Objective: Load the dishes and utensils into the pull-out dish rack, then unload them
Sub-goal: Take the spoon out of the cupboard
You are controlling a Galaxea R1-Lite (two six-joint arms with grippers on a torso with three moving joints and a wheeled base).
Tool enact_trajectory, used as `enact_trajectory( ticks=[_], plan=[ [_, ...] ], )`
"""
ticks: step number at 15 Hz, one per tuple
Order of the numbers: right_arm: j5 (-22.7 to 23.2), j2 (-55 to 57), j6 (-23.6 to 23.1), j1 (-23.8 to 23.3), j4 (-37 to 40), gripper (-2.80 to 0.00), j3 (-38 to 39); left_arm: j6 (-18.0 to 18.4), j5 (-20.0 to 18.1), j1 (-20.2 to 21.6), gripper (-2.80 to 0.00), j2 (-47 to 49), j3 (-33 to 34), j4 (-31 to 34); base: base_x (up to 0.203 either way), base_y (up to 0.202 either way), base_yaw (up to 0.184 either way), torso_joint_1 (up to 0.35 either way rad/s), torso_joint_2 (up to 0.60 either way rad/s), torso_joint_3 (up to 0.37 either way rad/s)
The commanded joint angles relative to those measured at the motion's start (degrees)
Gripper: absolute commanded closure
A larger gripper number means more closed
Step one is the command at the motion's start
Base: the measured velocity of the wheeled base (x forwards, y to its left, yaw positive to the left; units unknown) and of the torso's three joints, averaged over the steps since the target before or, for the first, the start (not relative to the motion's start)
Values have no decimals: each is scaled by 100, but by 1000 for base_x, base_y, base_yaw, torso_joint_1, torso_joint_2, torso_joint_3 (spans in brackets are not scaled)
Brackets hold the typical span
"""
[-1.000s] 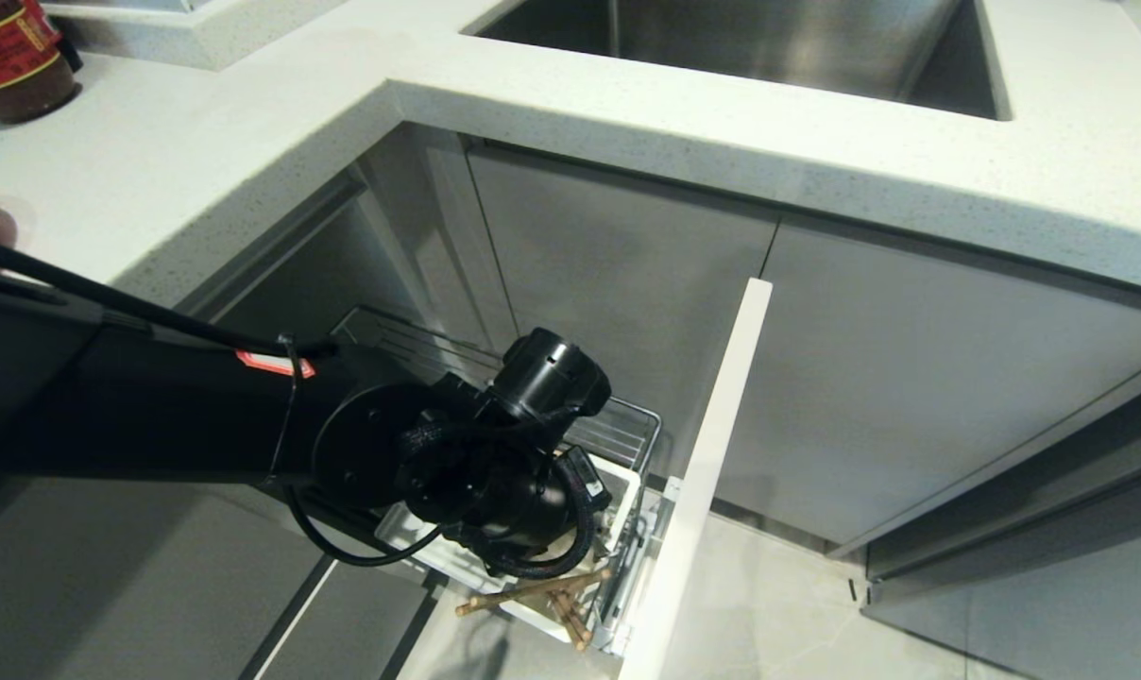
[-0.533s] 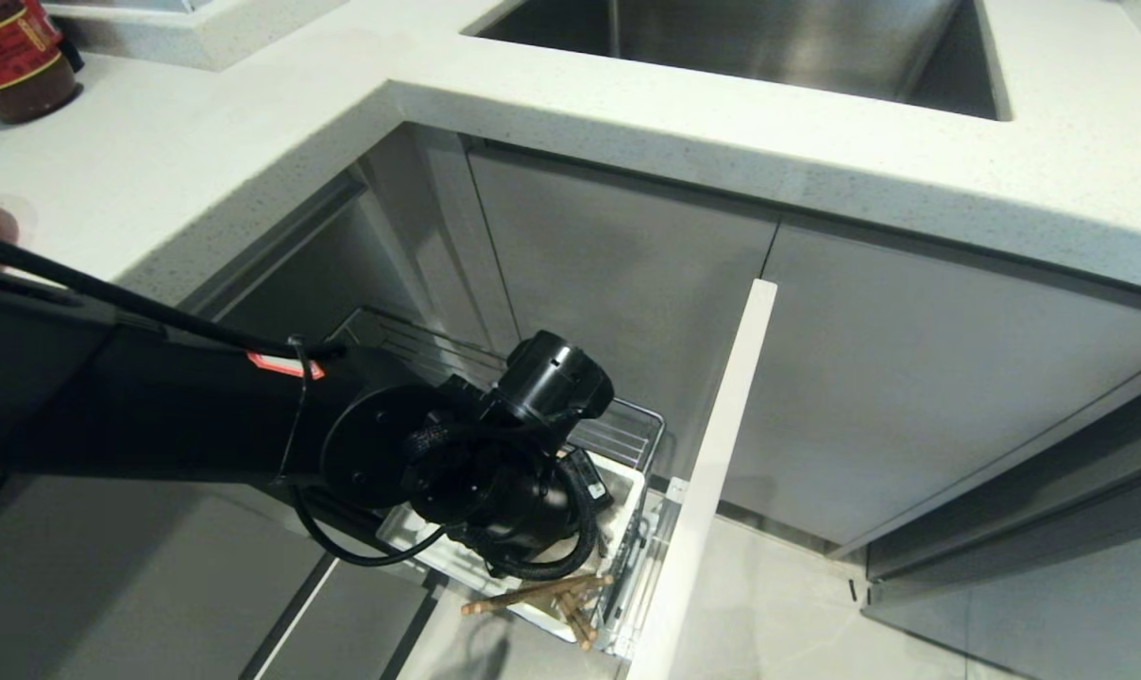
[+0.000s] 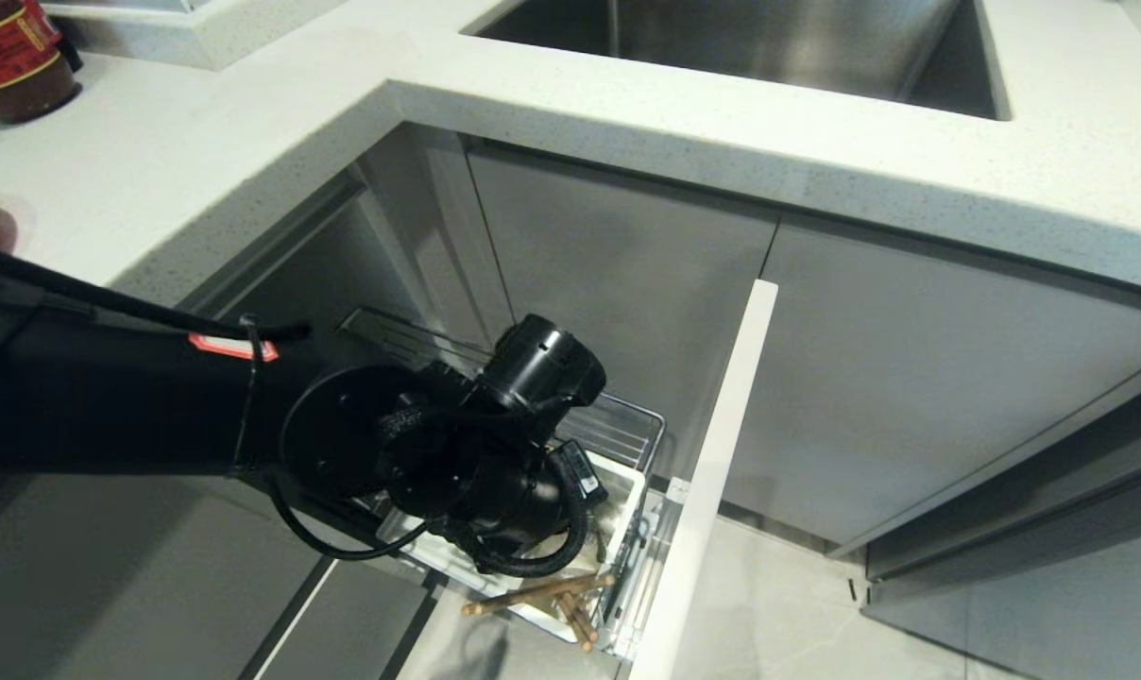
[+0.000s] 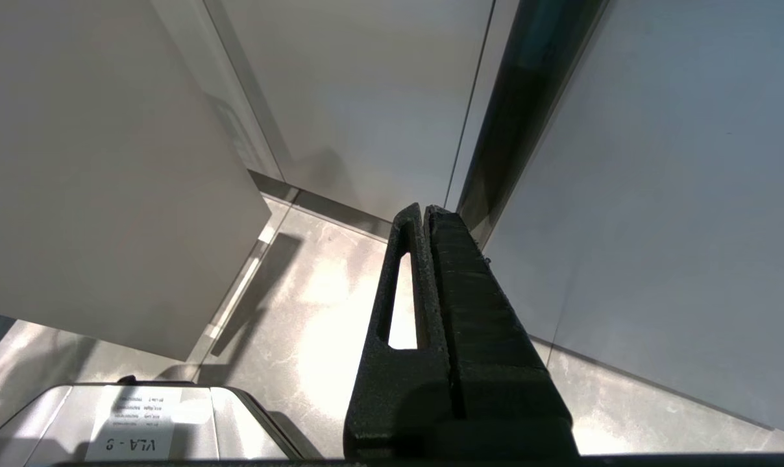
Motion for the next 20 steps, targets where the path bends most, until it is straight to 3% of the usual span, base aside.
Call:
enact_trajectory(
  ticks=[1, 10, 20],
  plan=[
    [-4, 2, -2, 0, -1, 0, 0, -32, 10, -20, 0, -246, -94, 180, 0, 0, 0, 0, 0, 0],
    [4, 2, -2, 0, -1, 0, 0, 391, 54, -238, 0, -908, -670, 1665, 0, 0, 0, 0, 0, 0],
    [4, 2, -2, 0, -1, 0, 0, 515, 54, -499, 0, -1543, -1086, 2441, 0, 0, 0, 0, 0, 0]
  ],
)
